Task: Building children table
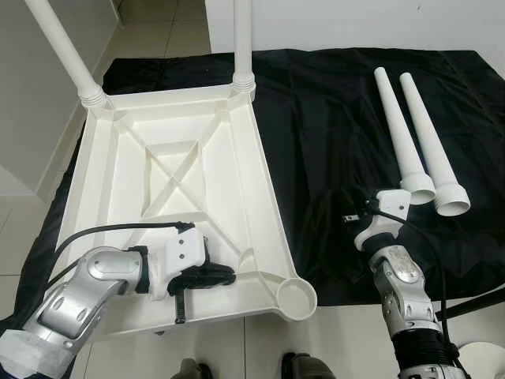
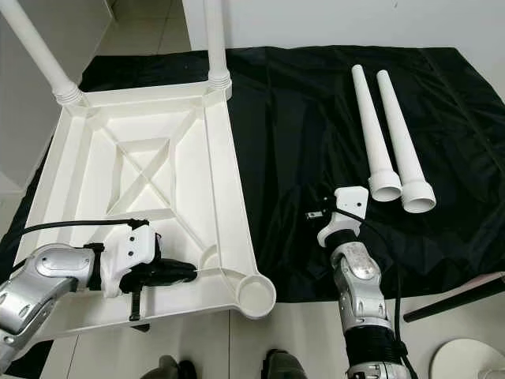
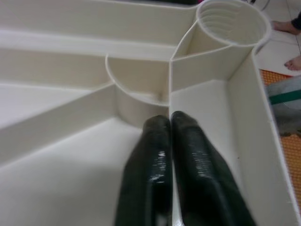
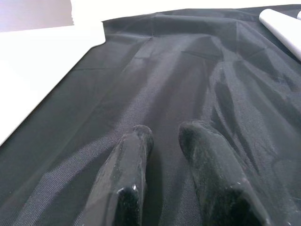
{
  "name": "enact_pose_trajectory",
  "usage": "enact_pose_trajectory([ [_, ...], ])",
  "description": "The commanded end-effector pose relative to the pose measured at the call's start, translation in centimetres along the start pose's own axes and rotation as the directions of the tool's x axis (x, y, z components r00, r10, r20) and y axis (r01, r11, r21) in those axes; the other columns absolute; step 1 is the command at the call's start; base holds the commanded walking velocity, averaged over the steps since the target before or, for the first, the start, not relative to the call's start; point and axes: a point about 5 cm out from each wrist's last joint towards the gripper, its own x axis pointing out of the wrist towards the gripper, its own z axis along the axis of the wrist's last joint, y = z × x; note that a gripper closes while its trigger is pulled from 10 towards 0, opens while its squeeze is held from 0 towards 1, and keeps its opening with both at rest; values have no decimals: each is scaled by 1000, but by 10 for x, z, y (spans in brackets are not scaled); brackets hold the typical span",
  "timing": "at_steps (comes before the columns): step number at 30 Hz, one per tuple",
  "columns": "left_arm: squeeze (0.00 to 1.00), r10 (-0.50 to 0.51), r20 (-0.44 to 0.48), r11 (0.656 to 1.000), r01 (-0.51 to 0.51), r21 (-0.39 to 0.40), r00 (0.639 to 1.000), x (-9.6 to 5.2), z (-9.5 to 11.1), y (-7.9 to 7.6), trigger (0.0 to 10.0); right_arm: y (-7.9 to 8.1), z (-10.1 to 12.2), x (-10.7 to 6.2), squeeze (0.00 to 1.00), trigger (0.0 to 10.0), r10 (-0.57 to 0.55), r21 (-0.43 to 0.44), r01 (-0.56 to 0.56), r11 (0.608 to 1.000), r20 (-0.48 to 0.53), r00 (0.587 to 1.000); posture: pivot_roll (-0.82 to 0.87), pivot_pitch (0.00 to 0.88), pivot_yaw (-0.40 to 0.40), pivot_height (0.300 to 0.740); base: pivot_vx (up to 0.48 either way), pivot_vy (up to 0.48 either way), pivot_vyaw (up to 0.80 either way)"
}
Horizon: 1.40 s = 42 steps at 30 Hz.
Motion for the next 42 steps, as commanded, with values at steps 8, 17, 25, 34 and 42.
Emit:
enact_pose_trajectory([
  [8, 498, 153, -4, 988, -153, -21, 988, 6, -2, 0, 10000, -3, -5, -1, 0, 10000, -22, 14, 22, 1000, -17, 1000, -71, 164, 67, 740, 0, 0, 0],
  [17, 0, 221, 21, 975, -221, 35, 975, 8, 8, 10, 10000, -1, -3, 1, 0, 10000, -26, 21, 26, 999, -5, 1000, -63, 158, 67, 740, 0, 0, 0],
  [25, 1000, 246, 43, 967, -248, 52, 968, 27, 16, 14, 10000, 1, -3, 3, 0, 10000, -26, 27, 26, 999, 0, 1000, -62, 158, 72, 740, 0, 0, 0],
  [34, 0, 256, 138, 964, -263, 40, 957, 31, 38, 14, 10000, -1, 0, 3, 0, 10000, -58, 37, 57, 998, 28, 998, -63, 158, 87, 740, 0, 0, 0],
  [42, 0, 330, 219, 938, -345, 30, 918, 23, 57, 24, 10000, -2, 5, 5, 0, 10000, -72, 41, 70, 997, 55, 996, -59, 159, 88, 740, 0, 0, 0],
])
